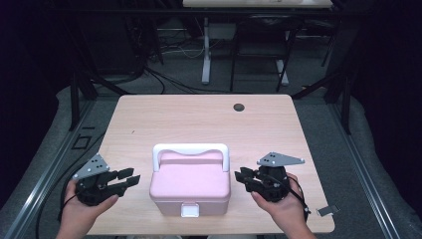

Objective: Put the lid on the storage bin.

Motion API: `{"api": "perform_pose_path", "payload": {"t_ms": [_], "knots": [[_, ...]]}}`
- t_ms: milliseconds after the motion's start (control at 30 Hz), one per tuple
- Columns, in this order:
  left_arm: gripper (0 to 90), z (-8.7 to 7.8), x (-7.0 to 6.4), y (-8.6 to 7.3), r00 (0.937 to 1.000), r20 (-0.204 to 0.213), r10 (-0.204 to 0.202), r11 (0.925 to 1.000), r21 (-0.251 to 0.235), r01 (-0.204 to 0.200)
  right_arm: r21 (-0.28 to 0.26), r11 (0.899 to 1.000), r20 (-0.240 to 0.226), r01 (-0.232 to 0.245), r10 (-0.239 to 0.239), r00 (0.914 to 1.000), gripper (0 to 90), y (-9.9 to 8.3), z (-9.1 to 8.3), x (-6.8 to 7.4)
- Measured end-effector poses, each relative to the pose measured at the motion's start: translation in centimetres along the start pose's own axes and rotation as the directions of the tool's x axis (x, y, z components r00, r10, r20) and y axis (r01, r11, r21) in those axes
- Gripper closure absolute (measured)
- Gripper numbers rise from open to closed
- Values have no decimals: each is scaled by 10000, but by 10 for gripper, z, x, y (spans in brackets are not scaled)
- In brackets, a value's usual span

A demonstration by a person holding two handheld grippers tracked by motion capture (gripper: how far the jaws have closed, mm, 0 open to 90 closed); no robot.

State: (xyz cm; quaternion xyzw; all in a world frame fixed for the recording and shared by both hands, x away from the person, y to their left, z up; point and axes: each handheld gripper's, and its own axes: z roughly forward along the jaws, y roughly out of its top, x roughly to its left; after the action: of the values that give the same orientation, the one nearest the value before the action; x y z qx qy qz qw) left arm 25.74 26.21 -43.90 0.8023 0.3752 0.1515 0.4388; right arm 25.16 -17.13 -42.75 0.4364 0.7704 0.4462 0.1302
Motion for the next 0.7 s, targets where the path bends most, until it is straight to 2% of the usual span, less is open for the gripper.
{"api": "perform_pose_path", "payload": {"t_ms": [133, 167, 267, 300, 333, 400, 433, 600, 667, 700], "knots": [[579, 2, 9, 2, 9998, -80, -194, 9998, -40, 193, -42, 9999, 110, -137, 137, 9998, 678, 1, 3, -10], [562, 3, 13, 4, 9995, -114, -283, 9996, -70, 282, 28, 9998, 308, -221, 220, 9993, 669, 2, 5, -15], [546, 4, 19, 5, 9992, -278, -301, 9995, -69, 299, 5, 9996, 365, -276, 276, 9990, 654, 2, 7, -20], [541, 6, 23, 5, 9988, -386, -302, 9995, -62, 300, 78, 9993, 559, -355, 350, 9978, 636, 1, 9, -24], [537, 6, 23, 5, 9988, -386, -302, 9995, -62, 300, 78, 9993, 559, -355, 350, 9978, 636, 1, 9, -24], [531, 8, 28, 4, 9980, -522, -352, 9994, -71, 349, 103, 9989, 691, -467, 459, 9966, 621, 1, 12, -29], [523, 12, 32, 2, 9972, -560, -504, 9987, -75, 500, 113, 9980, 685, -619, 610, 9958, 611, 0, 14, -34], [517, 21, 40, -4, 9951, -572, -810, 9967, -23, 810, 80, 9973, 713, -732, 724, 9948, 593, -1, 18, -42], [515, 25, 43, -7, 9949, -593, -813, 9967, 22, 816, 29, 9972, 837, -747, 742, 9937, 579, -2, 20, -44], [515, 27, 44, -10, 9946, -670, -787, 9968, 66, 794, -31, 9979, 1117, -649, 649, 9916, 573, -5, 24, -47]]}}
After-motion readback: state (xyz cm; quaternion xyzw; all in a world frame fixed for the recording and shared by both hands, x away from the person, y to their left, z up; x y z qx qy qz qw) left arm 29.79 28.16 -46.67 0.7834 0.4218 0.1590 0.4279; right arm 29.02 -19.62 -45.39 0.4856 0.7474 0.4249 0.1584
